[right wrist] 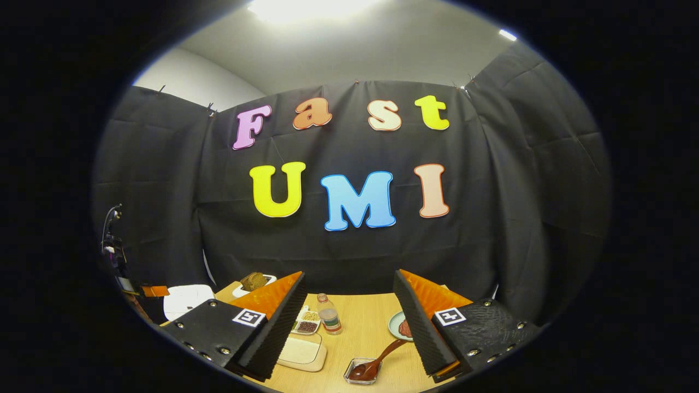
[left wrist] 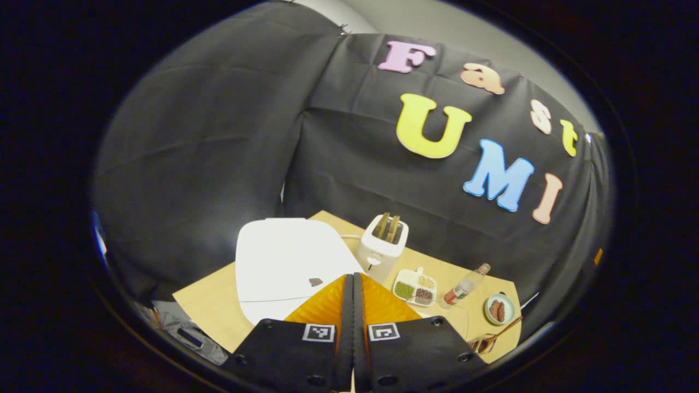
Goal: Close the left gripper, press the button to open the rice cooker; take a wooden spoon from the chopstick holder with the right hand, scoop a spoonful of rice and pour it into the rice cooker, then put the wooden spoon back into the chopstick holder.
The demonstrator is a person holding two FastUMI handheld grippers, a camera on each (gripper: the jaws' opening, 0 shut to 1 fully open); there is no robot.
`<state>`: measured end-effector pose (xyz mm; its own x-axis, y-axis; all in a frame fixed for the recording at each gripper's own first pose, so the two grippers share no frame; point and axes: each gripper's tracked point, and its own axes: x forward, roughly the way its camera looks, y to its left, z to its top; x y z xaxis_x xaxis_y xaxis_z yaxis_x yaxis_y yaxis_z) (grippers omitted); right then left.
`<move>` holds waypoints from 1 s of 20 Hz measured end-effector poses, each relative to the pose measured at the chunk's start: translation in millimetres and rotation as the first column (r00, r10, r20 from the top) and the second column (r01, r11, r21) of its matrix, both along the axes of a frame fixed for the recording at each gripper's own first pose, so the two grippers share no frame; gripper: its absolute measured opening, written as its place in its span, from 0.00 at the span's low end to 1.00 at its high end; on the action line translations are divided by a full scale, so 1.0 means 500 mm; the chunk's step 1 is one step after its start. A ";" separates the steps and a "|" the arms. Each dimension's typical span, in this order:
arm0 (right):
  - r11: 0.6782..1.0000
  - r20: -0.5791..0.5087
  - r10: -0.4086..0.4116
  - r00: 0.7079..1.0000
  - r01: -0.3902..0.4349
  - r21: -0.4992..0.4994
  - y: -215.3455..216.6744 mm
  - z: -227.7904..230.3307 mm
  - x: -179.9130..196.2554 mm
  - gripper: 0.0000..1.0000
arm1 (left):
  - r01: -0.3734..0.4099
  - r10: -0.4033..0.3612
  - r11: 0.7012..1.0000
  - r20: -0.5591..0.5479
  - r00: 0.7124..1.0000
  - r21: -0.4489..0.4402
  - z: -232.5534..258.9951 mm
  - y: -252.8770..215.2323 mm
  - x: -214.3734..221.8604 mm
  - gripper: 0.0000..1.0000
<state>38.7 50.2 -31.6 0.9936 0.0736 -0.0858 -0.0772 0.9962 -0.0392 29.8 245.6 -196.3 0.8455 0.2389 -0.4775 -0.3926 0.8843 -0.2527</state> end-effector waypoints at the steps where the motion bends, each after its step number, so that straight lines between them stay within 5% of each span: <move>1: 1.000 -0.006 0.001 1.000 -0.001 -0.006 0.002 -0.006 0.000 0.97 | -0.016 0.016 1.000 -0.020 1.000 -0.015 -0.022 0.025 0.007 0.09; 15: 0.999 -0.047 -0.042 0.998 0.040 -0.027 -0.010 -0.026 0.016 0.97 | -0.043 0.039 0.999 -0.217 0.975 -0.014 -0.220 0.107 0.091 0.09; 20: 0.999 -0.030 -0.009 0.999 0.008 -0.039 0.008 -0.014 0.017 0.97 | -0.036 0.044 0.998 -0.178 0.983 0.050 -0.183 0.114 0.094 0.09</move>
